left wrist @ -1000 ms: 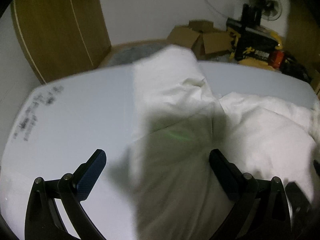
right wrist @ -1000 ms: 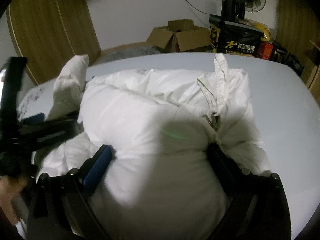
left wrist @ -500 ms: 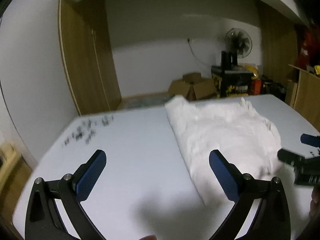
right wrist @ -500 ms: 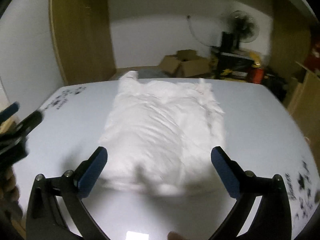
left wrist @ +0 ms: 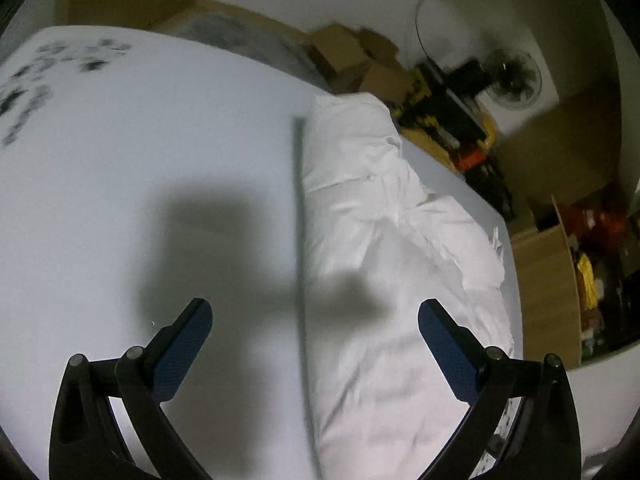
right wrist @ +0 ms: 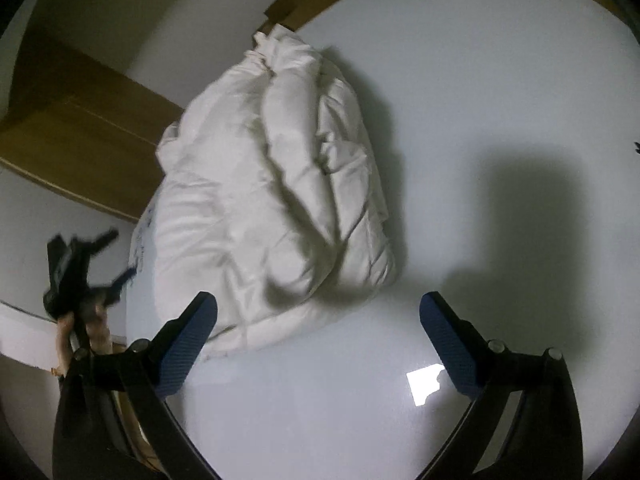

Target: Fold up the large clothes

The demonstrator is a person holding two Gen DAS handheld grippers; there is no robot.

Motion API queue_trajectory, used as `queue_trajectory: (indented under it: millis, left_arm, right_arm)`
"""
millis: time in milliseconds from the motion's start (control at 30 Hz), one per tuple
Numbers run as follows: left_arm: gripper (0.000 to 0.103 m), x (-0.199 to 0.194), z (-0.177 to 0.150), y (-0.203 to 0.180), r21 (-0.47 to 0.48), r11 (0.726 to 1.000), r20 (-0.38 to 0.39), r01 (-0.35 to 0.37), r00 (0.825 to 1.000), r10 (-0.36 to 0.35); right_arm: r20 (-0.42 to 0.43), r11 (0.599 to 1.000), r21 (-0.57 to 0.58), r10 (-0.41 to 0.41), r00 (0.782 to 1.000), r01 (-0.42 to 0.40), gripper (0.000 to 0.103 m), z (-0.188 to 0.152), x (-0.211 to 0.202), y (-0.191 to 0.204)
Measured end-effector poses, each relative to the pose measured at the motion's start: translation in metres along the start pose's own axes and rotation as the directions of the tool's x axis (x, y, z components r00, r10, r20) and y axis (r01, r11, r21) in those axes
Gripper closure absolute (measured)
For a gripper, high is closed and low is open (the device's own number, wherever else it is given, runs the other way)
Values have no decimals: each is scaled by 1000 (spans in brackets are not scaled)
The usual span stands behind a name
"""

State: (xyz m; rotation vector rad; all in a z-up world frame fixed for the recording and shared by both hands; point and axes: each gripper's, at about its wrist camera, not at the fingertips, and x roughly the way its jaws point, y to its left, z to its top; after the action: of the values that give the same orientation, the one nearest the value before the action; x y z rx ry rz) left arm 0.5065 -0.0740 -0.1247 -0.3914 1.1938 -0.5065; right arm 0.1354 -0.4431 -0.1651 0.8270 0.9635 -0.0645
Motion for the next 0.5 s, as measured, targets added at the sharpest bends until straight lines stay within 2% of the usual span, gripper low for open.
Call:
queue_trajectory:
  millis: [133,267,500]
  left_arm:
    - [0,43,32,6,-1,999,-69,52,996,-51]
    - [0,77,54,-1,9,986,-114,165,980,-163]
    - [0,112,77,-13,73,972,-126,223,969,-213]
  right_arm:
    - [-22,999,27,28,999,-27,2,4,16,-11]
    - [-31,998,47,52,998,-51,2,5,22,-24]
    - [-36,994,50,100,994,-98,2,13,28,-29]
